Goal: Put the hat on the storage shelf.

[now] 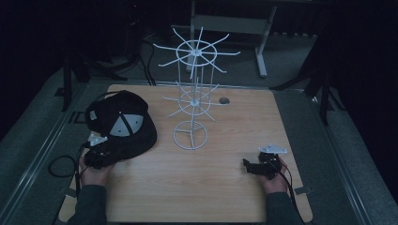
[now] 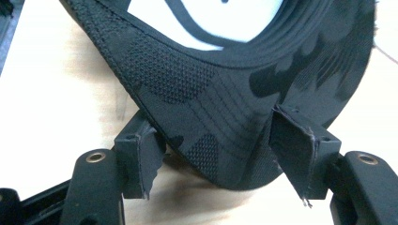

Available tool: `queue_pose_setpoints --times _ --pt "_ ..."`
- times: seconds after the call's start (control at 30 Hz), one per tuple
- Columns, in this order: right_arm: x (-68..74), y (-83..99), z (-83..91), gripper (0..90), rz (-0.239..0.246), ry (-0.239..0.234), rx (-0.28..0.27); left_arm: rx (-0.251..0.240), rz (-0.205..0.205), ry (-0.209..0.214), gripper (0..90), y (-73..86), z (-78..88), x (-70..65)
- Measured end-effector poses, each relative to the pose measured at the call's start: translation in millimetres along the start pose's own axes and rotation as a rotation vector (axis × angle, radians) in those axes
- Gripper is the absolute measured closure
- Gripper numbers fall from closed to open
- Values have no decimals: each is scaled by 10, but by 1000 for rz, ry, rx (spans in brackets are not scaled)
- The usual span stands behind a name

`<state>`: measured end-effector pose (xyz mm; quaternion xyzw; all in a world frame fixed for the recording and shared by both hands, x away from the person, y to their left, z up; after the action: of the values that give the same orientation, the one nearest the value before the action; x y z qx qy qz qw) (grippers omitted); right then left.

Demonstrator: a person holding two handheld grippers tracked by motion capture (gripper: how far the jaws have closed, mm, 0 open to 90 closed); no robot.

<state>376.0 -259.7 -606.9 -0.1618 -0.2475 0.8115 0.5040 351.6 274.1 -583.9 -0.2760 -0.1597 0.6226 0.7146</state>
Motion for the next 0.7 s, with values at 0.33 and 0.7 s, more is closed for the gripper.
queue_pose_setpoints --times 0.33,0.7 --pt "1 0 0 142 -1 0 0 50 -57 42 388 -2 -206 -210" --pt "1 0 0 142 -2 -1 0 7 -27 149 560 -95 -192 -269"
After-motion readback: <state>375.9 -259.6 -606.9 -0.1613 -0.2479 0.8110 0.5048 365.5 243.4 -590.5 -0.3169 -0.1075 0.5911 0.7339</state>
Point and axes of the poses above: each handheld gripper's, and its own axes: z roughly backward along the jaws, y roughly out of its underside, x roughly to its left, the point moved 6 cm from there along -z, roughly forward along the jaws, and after that the axes turned 12 degrees about x, right-handed, at the moved point
